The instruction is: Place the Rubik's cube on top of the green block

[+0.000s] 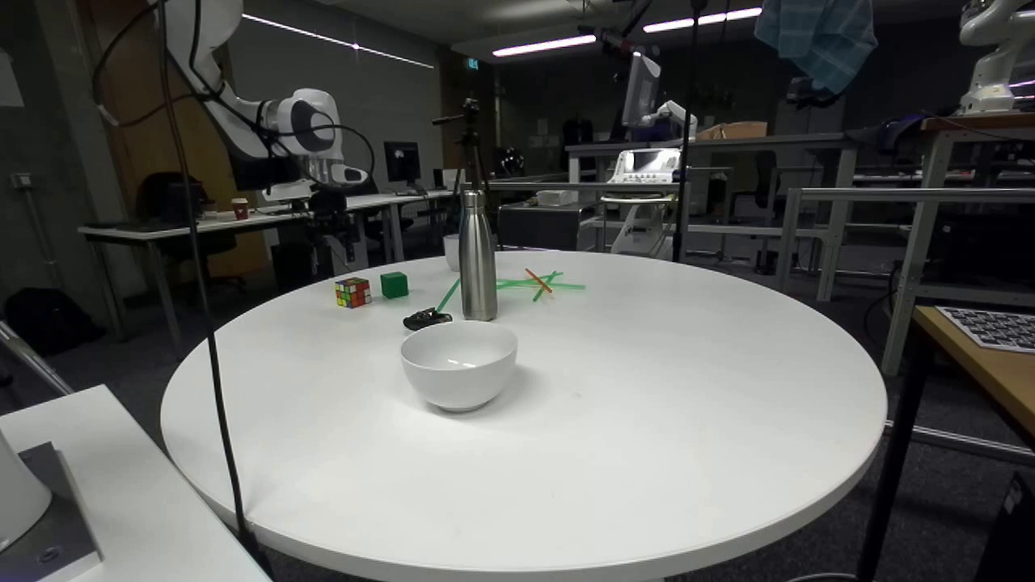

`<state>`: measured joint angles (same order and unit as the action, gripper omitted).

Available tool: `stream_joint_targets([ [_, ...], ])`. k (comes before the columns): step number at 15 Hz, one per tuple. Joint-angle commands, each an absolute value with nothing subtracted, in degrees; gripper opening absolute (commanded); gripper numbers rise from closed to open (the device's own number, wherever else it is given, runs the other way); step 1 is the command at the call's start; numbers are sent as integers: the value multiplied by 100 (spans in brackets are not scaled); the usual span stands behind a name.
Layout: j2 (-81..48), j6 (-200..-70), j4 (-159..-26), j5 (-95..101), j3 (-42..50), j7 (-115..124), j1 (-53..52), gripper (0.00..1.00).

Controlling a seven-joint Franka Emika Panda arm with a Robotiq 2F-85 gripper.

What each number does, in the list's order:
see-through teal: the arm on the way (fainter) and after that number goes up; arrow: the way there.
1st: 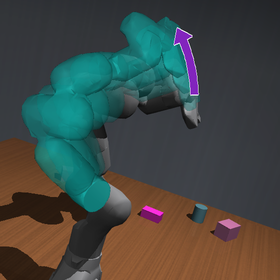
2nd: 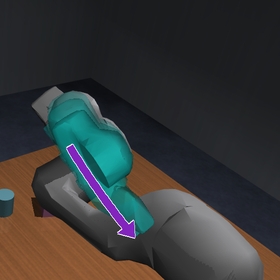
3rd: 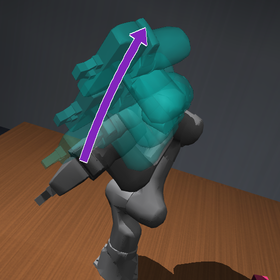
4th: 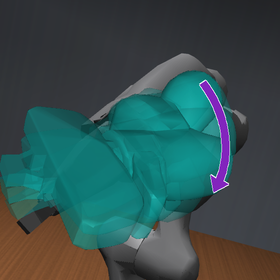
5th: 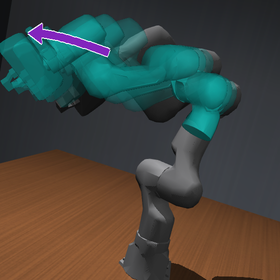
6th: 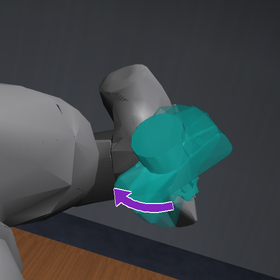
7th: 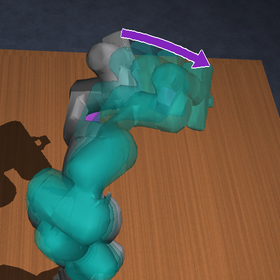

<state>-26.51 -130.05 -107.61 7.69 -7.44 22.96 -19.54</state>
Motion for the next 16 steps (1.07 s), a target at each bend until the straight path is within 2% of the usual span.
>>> stream_joint_targets([
  [1,-2874,-12902,-10453,835,-657,2444,-2083,100],
  [16,-2815,-12988,-10580,742,-707,2279,-2045,100],
])
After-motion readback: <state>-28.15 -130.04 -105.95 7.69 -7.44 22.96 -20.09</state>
